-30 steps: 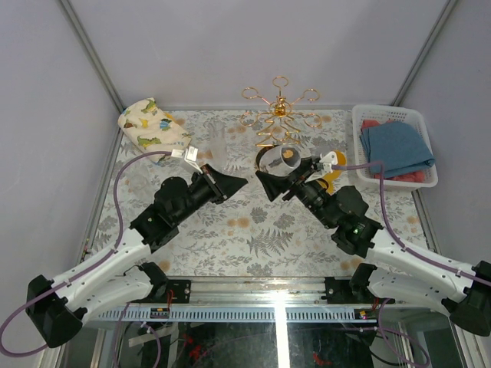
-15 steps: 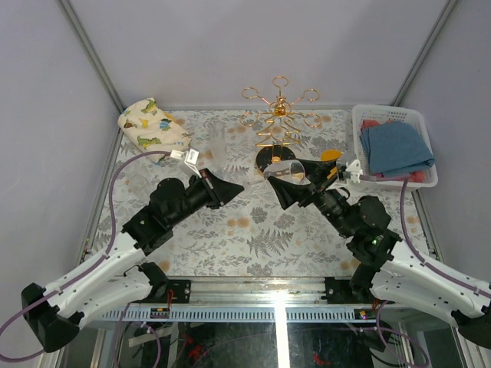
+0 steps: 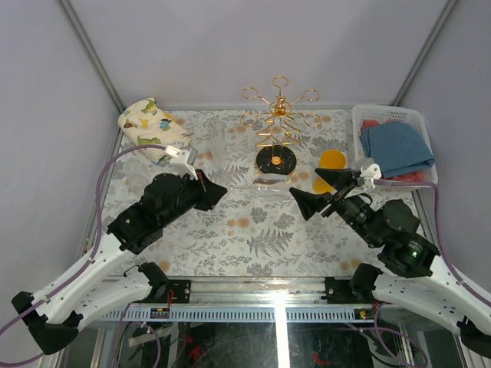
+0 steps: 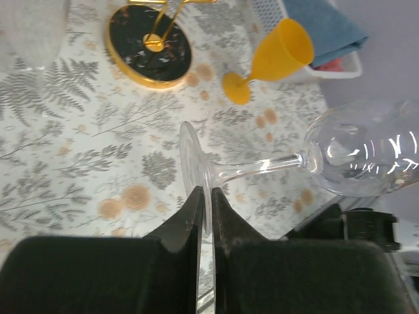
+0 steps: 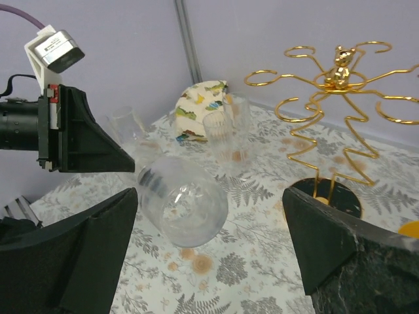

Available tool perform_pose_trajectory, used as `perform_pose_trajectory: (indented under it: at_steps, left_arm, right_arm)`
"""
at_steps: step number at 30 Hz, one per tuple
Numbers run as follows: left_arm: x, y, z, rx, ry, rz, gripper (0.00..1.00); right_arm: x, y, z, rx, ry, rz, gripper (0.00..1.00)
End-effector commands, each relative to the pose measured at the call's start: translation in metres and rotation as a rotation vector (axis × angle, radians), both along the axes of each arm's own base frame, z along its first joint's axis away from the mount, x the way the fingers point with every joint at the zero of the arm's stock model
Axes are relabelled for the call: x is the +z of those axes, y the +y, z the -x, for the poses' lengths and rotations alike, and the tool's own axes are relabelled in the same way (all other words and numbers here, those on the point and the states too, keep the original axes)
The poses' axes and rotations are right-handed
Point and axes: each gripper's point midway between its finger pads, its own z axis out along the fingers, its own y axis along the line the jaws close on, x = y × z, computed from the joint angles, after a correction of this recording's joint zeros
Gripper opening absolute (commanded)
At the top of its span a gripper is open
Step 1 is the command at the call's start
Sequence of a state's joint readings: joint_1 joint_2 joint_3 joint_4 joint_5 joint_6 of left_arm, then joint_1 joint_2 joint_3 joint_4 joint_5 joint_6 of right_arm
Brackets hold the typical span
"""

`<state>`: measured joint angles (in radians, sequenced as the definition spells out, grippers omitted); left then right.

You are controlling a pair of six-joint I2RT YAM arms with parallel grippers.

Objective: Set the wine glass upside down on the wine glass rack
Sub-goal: Turn the wine glass upside down at the wine rack.

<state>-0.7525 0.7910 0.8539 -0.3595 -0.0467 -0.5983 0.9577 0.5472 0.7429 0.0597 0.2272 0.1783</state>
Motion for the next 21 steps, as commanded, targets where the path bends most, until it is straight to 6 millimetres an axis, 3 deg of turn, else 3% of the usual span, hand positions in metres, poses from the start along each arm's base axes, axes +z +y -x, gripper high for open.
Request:
perform_pose_trajectory:
  at_steps: [1,5,10,16,21]
  left_arm:
    - [0.008,0.014,-0.007,0.019,-0.073,-0.133,0.0]
    - [0.002,0.02,-0.012,0.021,-0.079,-0.238,0.0]
    - [-0.005,0.024,-0.017,0.035,-0.09,-0.337,0.0]
    - [-0.014,0.01,-0.011,0.007,-0.113,-0.413,0.0]
    - [-0.018,-0.002,-0.001,-0.033,-0.16,-0.503,0.0]
  right_arm:
    - [0.007,-0.02,0.001,-0.056,0.038,0.156,0.98]
    - [-0.005,-0.021,-0.002,-0.074,0.172,0.329,0.95]
    - [-0.027,0.007,0.0,0.021,0.314,0.456,0.91]
    - [-0.041,0.044,-0.001,0.143,0.399,0.486,0.91]
    - [-0.053,0.055,-0.005,0.271,0.516,0.43,0.89]
